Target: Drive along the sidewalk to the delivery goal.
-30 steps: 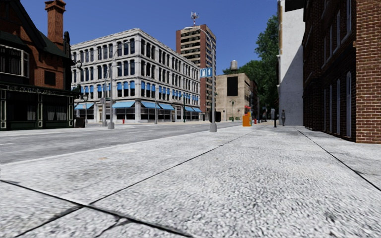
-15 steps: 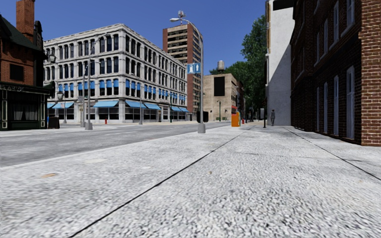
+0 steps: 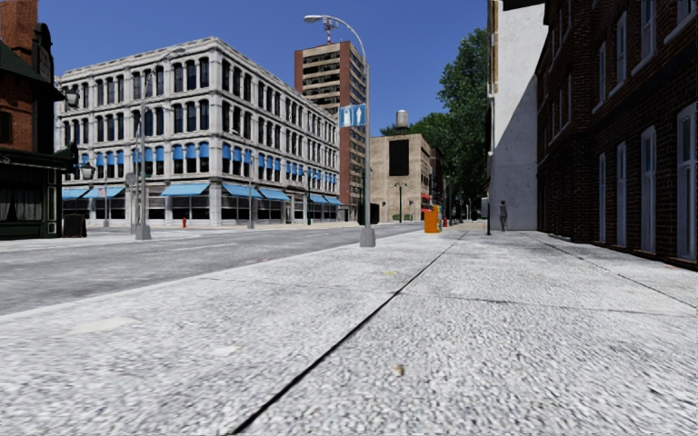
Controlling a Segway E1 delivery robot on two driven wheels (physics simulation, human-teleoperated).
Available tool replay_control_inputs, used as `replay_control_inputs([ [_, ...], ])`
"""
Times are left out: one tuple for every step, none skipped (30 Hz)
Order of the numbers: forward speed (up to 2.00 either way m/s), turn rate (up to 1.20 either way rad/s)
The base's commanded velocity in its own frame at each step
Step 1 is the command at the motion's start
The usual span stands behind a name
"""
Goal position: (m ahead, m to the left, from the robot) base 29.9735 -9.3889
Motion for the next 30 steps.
replay_control_inputs([
  [2.0, 0.0],
  [2.0, 0.0],
  [2.0, 0.0],
  [2.0, 0.0],
  [2.0, 0.0],
  [1.99, 0.0],
  [1.98, 0.0],
  [1.98, 0.0],
  [1.98, 0.0],
  [1.98, 0.0],
  [1.98, -0.05],
  [1.98, -0.16],
  [1.98, -0.22],
  [1.98, -0.24],
  [1.98, -0.25],
  [1.98, -0.25],
  [1.98, -0.25],
  [1.98, -0.25],
  [1.98, -0.25],
  [1.98, -0.25],
  [1.98, -0.25],
  [1.98, -0.25],
  [1.98, -0.25],
  [1.98, -0.25],
  [1.98, -0.25],
  [1.98, -0.25],
  [1.98, -0.25],
  [1.98, -0.25],
  [1.98, -0.25],
  [1.98, -0.25],
])
